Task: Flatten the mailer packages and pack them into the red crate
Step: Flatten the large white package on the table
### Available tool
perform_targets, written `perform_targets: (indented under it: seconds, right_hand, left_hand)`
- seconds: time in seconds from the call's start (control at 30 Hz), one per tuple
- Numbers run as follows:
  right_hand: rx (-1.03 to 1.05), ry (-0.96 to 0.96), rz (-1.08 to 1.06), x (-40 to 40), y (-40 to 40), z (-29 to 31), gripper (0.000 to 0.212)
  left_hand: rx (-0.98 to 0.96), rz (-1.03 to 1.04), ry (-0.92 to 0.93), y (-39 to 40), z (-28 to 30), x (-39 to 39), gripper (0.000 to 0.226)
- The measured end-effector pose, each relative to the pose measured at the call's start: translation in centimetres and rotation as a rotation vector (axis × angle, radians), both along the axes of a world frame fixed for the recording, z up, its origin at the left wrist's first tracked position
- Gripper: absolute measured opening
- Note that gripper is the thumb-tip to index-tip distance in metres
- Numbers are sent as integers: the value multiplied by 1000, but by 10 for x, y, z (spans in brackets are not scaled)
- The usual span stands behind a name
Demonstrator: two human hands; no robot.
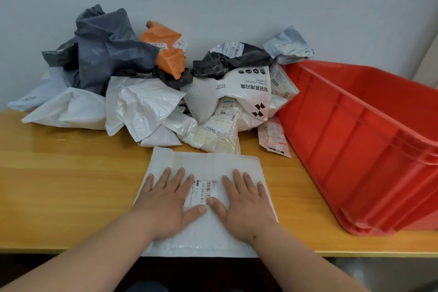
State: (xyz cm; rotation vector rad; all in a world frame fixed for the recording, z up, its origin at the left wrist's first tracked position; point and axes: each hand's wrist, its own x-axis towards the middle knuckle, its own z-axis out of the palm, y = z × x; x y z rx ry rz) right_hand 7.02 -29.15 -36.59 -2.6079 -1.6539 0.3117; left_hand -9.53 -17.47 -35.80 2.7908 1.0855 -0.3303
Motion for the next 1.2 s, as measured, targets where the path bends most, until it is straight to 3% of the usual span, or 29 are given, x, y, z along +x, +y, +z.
perform_targets:
  seconds: [0.1,0.2,0.33,0.43,0.7,0.83,1.2]
  right_hand:
    - [-19,1,4,-1,1,3,99]
    - [-62,24,-8,0,6,8,96]
    - [31,41,7,-1,22,21,72]
    - [82,61,66,-8,42,33,66]
    - [155,266,146,-39,110,62,62]
    - [183,370,150,-51,134,67,68]
    - [421,1081,-169,-63,164,103,58]
  left_hand:
    - [-29,-9,10,1,2,0,113]
    - [-98,39,-12,7,6,3,101]
    - [47,258,-334,23,25,7,77]
    - [142,366,-462,42,38,4,66]
    - [106,508,-407,94,49,-11,51]
    - [27,537,-358,101,49,-11,58]
    - [-114,383,-517,98,42,-11,66]
